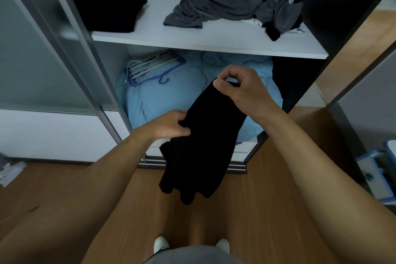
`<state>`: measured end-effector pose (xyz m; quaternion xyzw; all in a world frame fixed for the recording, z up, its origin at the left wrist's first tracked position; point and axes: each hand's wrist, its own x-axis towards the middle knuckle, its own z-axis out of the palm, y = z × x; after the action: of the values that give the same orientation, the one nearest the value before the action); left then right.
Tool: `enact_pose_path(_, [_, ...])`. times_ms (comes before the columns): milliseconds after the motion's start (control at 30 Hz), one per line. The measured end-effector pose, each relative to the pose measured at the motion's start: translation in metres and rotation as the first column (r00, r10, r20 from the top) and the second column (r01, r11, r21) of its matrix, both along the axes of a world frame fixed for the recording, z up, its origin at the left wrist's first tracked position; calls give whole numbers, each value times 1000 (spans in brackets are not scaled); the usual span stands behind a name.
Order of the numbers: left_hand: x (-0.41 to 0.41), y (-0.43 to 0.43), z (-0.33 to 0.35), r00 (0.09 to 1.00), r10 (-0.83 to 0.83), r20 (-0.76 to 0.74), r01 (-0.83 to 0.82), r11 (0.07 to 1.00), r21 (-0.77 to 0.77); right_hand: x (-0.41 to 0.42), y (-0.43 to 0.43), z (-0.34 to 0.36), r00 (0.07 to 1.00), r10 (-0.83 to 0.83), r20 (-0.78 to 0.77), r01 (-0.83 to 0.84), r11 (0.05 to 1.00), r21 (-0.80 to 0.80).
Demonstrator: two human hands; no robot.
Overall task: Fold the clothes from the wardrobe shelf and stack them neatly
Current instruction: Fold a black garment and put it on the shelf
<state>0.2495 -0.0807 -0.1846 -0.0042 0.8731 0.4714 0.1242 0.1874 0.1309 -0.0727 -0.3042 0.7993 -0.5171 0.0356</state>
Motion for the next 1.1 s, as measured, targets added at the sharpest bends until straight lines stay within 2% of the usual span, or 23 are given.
enact_pose_path(100, [2, 3, -6, 998, -49, 44, 52, 997, -58, -1, -6, 1, 1000, 23, 3, -23, 999, -40])
enact_pose_path(233, [6, -9, -13, 987, 137, -79, -138, 990, -13, -10, 5, -2, 999, 25, 26, -25, 1000, -15])
enact_pose_path(300, [7, -15, -8, 978, 175, -110, -177, 984, -4, -13, 10, -5, 999, 31, 43, -31, 1000, 6])
enact_pose_path(433, [4, -20, 1, 987, 134, -89, -136, 991, -9, -13, 4, -8, 998, 50, 30, -50, 998, 24])
enact_pose_path(567, [0, -5, 15, 994, 83, -76, -76, 992, 99, -15, -5, -1, 996, 85, -25, -84, 995, 45])
enact_pose_path(633, [-4, 5, 23, 994, 46, -102, -33, 991, 129, -17, -8, 5, 990, 114, -79, -107, 990, 91])
enact_pose_path(767, [-9, 19, 29, 991, -34, -127, 46, 995, 92, -23, -16, 13, 958, 199, -208, -144, 958, 249])
enact_pose_path(900, [-13, 22, 33, 990, 54, -132, -30, 983, 179, -29, -19, 13, 931, 221, -289, -111, 930, 351])
enact_pose_path(1000, [-16, 23, 36, 981, 85, -173, -48, 977, 207, -34, -17, 13, 927, 236, -293, -100, 905, 412])
enact_pose_path(1100, [-18, 32, 48, 976, 89, -200, -16, 940, 340, -36, -17, 15, 925, 272, -265, -111, 861, 496])
